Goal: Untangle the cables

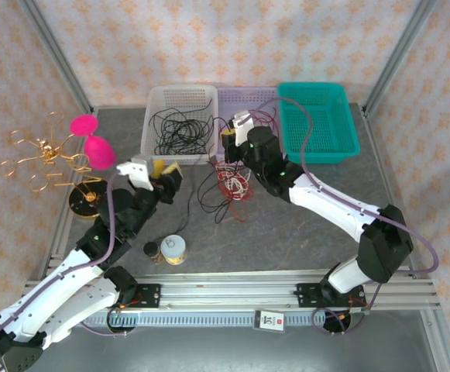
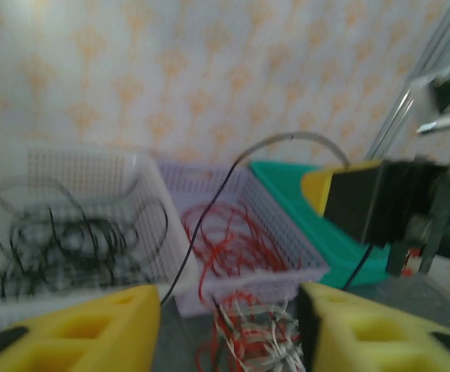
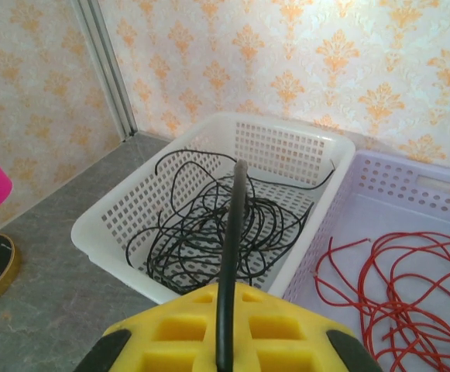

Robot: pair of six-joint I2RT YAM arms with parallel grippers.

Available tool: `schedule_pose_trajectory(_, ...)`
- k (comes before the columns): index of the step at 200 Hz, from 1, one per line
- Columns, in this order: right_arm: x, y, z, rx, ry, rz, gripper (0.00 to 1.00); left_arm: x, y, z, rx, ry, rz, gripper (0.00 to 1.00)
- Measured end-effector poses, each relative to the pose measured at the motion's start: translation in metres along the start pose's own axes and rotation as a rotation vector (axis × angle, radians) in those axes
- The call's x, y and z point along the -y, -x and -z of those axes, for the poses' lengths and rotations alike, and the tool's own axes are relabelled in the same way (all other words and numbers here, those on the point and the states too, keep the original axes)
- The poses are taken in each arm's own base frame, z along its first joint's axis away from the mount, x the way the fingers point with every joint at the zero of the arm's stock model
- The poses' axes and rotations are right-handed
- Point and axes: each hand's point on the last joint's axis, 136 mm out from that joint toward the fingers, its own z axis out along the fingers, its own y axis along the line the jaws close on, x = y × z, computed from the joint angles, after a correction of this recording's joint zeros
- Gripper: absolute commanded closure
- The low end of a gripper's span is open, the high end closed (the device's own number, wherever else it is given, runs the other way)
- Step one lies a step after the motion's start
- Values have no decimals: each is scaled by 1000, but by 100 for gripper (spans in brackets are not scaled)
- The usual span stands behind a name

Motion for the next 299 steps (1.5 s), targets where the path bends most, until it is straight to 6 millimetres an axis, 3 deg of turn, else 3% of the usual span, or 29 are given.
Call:
schedule_pose_trajectory(12,1,-6,0,-22,-2,3,100,-5,-18,0,-47,8,22,34)
schedule_pose_trajectory(39,-3,-15,3,-49,21,19,100,3,-32,-3,-107,-36,33,26)
schedule_pose_trajectory(89,-31,-29,31,-72,222,127,100,54,-48,-44,-282,-245,-23,24)
schedule_pose_trajectory(111,-37,-37,38,-84,273,184,100,61,-38,-58,-291,-308,-9,28)
schedule_pose_trajectory(145,-37,-49,40,-125,301,242,100,72,8,-62,-225,-434,-169,27)
schedule_pose_trajectory(159,-34,-52,40,-135,301,256,100,69,15,-69,-216,-456,-271,29)
schedule_pose_trajectory(173,-30,-55,40,-147,301,274,100,62,6,-82,-254,-477,-380,34)
schedule_pose_trajectory(210,-25,-60,43,-174,328,337,100,30,-61,-123,-443,-501,-613,36)
schedule_pose_trajectory(228,-26,-63,45,-178,355,385,100,23,-78,-131,-473,-519,-676,35)
schedule_pose_trajectory(278,-32,-67,48,-173,401,456,100,33,-47,-144,-352,-546,-839,33)
schedule_pose_trajectory(299,-32,-69,48,-177,409,468,100,34,-45,-147,-328,-554,-887,32)
